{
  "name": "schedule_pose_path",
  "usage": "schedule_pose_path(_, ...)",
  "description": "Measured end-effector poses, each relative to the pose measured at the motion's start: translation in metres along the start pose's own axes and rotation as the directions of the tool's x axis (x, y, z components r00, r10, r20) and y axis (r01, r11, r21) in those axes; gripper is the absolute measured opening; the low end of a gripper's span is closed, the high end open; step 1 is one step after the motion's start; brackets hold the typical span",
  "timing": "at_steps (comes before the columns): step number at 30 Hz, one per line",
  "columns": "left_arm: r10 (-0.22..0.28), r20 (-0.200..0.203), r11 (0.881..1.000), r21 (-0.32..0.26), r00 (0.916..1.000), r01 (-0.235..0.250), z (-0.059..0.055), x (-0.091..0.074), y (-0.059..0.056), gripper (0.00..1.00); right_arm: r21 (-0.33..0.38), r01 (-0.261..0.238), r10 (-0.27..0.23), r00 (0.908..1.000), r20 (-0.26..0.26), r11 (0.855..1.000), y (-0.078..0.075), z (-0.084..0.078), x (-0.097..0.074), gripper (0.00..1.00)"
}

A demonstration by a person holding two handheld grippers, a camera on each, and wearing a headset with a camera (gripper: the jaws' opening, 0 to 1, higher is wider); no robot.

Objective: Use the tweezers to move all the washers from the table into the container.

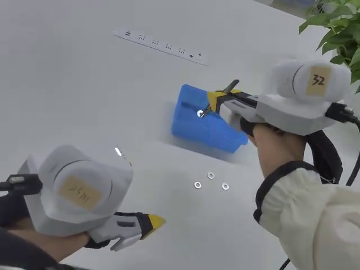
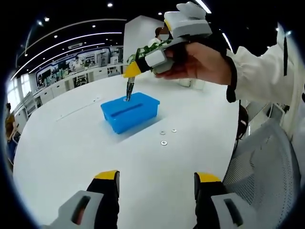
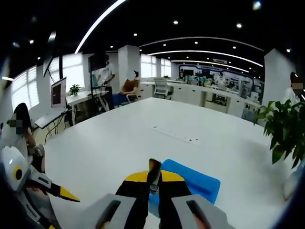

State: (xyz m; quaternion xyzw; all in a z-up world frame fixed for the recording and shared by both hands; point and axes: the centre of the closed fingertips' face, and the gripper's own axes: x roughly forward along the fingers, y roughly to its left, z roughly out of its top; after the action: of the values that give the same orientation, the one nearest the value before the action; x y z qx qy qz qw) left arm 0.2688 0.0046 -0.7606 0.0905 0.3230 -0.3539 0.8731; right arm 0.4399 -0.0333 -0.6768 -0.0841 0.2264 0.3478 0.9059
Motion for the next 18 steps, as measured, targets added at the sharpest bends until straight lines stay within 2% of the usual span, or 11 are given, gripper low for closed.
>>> schedule_pose_path(6,0.0,-0.005,1.0,0.0,1.0,0.0,-0.001,0.0,0.0,0.64,-0.008,0.004,-0.004,0.9995,-0.031,1.0,-0.003,-0.011,0.019,0.02)
schedule_pose_path(11,0.002,-0.008,1.0,0.0,1.0,-0.002,-0.002,0.0,0.001,0.64,-0.031,0.002,-0.005,0.9969,-0.079,1.0,-0.007,-0.026,0.036,0.02)
schedule_pose_path(18,0.009,-0.01,1.0,0.001,0.9999,-0.009,-0.002,-0.002,0.003,0.63,-0.019,-0.005,0.003,0.9921,-0.125,1.0,-0.01,-0.043,0.045,0.02)
